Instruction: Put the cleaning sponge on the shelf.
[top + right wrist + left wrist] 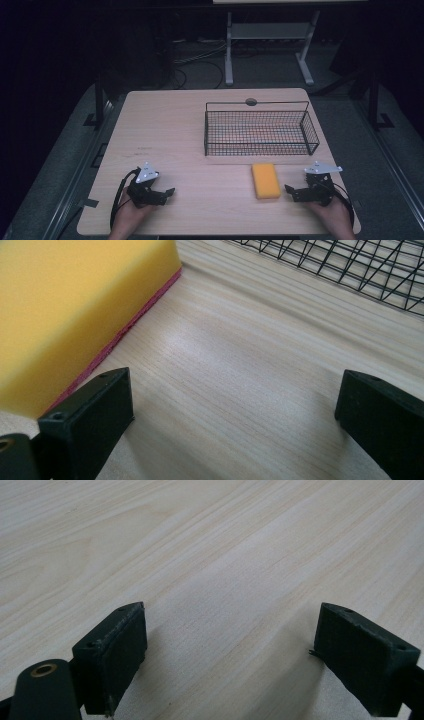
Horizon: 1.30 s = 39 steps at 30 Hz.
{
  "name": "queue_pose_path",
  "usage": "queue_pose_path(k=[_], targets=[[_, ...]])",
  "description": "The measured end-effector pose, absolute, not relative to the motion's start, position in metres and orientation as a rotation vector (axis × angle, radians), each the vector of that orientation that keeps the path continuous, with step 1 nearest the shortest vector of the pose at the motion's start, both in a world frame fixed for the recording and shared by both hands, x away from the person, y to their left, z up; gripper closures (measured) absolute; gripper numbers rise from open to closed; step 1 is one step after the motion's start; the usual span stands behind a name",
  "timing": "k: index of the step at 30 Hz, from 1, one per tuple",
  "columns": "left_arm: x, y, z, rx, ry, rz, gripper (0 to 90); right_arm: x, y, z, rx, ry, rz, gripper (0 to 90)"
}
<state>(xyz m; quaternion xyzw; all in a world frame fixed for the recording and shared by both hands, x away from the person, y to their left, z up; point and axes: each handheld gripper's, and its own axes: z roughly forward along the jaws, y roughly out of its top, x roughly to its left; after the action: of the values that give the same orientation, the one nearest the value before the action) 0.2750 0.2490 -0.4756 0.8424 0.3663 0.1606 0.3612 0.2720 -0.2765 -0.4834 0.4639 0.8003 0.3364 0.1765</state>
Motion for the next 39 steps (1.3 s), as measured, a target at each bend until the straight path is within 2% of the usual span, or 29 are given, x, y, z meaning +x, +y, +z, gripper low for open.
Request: queue_pose_path(k=[7,10,12,13,14,16,17,18,19,20,21,23,30,39], targets=[[0.275,0.249,-0.476,2.17,0.944,0.413,12.9,0.271,-0.277,-0.483,1.311,2.267,0.952,1.6],[0.275,0.249,-0.475,2.17,0.947,0.413,13.0,0.269,-0.278,-0.478,1.327,2.266,0.93,16.3],[0.276,0.25,-0.475,2.169,0.949,0.404,12.9,0.268,-0.279,-0.477,1.331,2.265,0.929,18.3],[0.277,0.251,-0.475,2.161,0.949,0.393,12.9,0.268,-0.28,-0.476,1.342,2.265,0.923,23.5],[0.278,0.252,-0.475,2.151,0.952,0.38,12.9,0.267,-0.281,-0.472,1.35,2.27,0.914,35.0],[0.279,0.254,-0.475,2.134,0.957,0.354,12.9,0.267,-0.281,-0.469,1.349,2.269,0.925,43.2],[0.279,0.254,-0.475,2.134,0.957,0.354,13.0,0.267,-0.281,-0.469,1.349,2.269,0.925,43.2],[0.279,0.254,-0.475,2.137,0.957,0.36,13.1,0.267,-0.281,-0.465,1.345,2.263,0.946,52.6],[0.279,0.254,-0.475,2.137,0.957,0.36,13.1,0.267,-0.281,-0.465,1.345,2.263,0.946,52.6],[0.278,0.252,-0.475,2.149,0.952,0.374,13.1,0.268,-0.282,-0.462,1.345,2.259,0.969,61.0],[0.277,0.25,-0.475,2.165,0.943,0.397,13.1,0.268,-0.282,-0.462,1.345,2.259,0.969,61.0],[0.276,0.248,-0.475,2.173,0.94,0.414,13.1,0.27,-0.283,-0.46,1.341,2.262,0.994,70.1],[0.276,0.248,-0.475,2.173,0.942,0.416,13.1,0.273,-0.282,-0.454,1.314,2.283,1.04,88.3],[0.275,0.249,-0.476,2.169,0.949,0.417,13.1,0.28,-0.278,-0.448,1.276,2.308,1.086,89.4]])
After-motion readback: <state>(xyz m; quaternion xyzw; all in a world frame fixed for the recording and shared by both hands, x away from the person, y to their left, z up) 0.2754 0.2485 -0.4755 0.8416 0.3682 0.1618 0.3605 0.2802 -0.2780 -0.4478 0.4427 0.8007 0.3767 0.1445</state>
